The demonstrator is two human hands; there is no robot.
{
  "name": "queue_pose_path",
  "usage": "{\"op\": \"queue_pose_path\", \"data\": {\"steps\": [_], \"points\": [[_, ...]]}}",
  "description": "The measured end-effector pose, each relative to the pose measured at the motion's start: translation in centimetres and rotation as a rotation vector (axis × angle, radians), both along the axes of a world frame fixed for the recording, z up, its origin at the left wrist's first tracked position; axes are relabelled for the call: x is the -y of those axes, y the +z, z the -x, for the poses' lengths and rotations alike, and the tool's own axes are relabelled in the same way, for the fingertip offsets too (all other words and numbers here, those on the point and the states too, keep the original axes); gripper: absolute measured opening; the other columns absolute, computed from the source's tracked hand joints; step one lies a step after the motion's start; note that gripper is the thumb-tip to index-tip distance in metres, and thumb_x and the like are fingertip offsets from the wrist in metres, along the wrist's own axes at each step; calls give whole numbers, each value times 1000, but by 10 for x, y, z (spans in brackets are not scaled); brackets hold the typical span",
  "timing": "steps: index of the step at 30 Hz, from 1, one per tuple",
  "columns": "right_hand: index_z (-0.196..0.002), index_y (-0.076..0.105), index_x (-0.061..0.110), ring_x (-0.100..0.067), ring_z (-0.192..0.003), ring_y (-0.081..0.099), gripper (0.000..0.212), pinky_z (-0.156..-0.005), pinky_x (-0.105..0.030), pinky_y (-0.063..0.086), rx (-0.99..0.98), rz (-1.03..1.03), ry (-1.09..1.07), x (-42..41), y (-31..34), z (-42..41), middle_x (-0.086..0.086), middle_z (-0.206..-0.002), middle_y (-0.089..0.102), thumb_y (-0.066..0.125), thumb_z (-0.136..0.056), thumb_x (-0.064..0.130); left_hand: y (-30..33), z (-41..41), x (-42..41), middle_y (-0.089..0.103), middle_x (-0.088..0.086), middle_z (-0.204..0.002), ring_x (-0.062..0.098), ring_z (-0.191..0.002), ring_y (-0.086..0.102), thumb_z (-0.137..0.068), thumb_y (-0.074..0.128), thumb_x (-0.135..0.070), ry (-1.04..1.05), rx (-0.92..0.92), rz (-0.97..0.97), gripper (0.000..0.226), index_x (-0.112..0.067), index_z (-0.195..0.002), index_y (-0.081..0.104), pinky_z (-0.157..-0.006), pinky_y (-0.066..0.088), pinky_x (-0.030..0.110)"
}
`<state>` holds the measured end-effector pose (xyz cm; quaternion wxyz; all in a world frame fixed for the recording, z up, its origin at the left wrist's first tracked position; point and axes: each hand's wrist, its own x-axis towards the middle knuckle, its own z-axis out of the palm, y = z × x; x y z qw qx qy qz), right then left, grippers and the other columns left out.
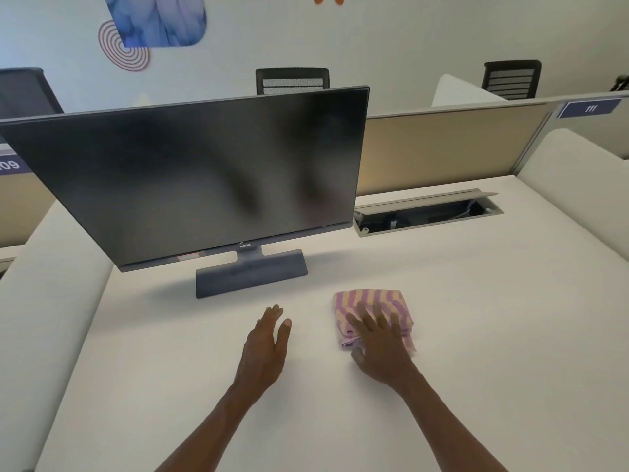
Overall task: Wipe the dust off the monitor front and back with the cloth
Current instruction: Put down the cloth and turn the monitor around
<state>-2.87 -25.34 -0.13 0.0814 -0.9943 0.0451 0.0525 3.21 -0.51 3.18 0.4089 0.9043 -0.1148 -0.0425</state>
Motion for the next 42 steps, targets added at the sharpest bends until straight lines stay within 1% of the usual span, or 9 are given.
{"op": "queue_pose_path", "data": {"steps": [3, 12, 15, 19, 22, 27, 33, 38, 42], "points": [[-151, 32, 32, -41, -144, 27, 76, -114, -62, 10, -39, 45, 45, 1, -7, 6, -4, -159, 31, 43, -81, 61, 3, -2, 2, 45, 0, -150, 17, -143, 36, -100, 39, -42, 13, 3, -8, 51, -15, -142, 49, -114, 23, 27], [-151, 29, 34, -38, -148, 14, 79, -114, -61, 9, -68, -13, 30, 0, 5, -1, 1, -162, 20, 14, -85, 74, 12, -1, 4, 45, 0, -151, 17, -143, 35, -98, 36, -46, 40, 9, -10, 55, -15, -142, 50, -114, 24, 28], [-142, 44, 24, -31, -139, 35, 79, -110, -56, 27, 89, -101, -22, -4, 33, -15, -3, -153, 37, 8, -88, 70, 21, -5, 1, 43, 0, -152, 19, -143, 36, -96, 34, -49, 48, 26, -2, 58, -16, -143, 47, -117, 26, 33], [-114, 69, 14, -21, -116, 60, 53, -101, -35, 42, 482, -277, -13, -6, 75, -44, -4, -124, 66, 36, -94, 51, 46, -23, -5, 39, -1, -154, 17, -146, 30, -100, 37, -45, 70, 98, 21, 57, -15, -149, 39, -116, 26, 32], [-108, 70, 12, -18, -107, 61, 43, -96, -27, 42, 558, -379, -21, -7, 111, -72, -1, -114, 69, 43, -94, 42, 78, -43, -8, 36, 0, -156, 17, -146, 30, -102, 40, -38, 113, 175, 76, 54, -14, -150, 35, -116, 27, 32], [-92, 70, 8, -18, -87, 60, 24, -82, -35, 50, 802, -404, 60, -10, 168, -116, -3, -94, 71, 50, -93, 21, 143, -82, -14, 29, 3, -160, 16, -150, 19, -104, 40, -31, 184, 414, 63, 53, -11, -152, 30, -120, 23, 35], [-101, 69, 6, -19, -91, 60, 19, -83, -25, 49, 1013, -328, 83, -4, 234, -163, -8, -99, 68, 55, -93, 14, 218, -125, -18, 16, 7, -163, 18, -152, 9, -104, 42, -25, 234, 669, -9, 56, -7, -154, 24, -123, 14, 36], [-116, 63, 7, -26, -104, 54, 26, -95, -31, 43, 1143, -216, 5, 12, 281, -198, -10, -115, 60, 53, -93, 13, 258, -147, -22, 6, 4, -165, 14, -152, 0, -104, 38, -30, 236, 675, -70, 62, -10, -156, 11, -124, 4, 34], [-126, 55, 4, -33, -110, 51, 33, -97, -37, 42, 1071, -171, -56, 28, 304, -220, -15, -126, 54, 48, -96, 12, 271, -152, -20, 6, 7, -165, 17, -152, 1, -105, 35, -34, 240, 614, -102, 63, -10, -156, 9, -124, 5, 36]]}}
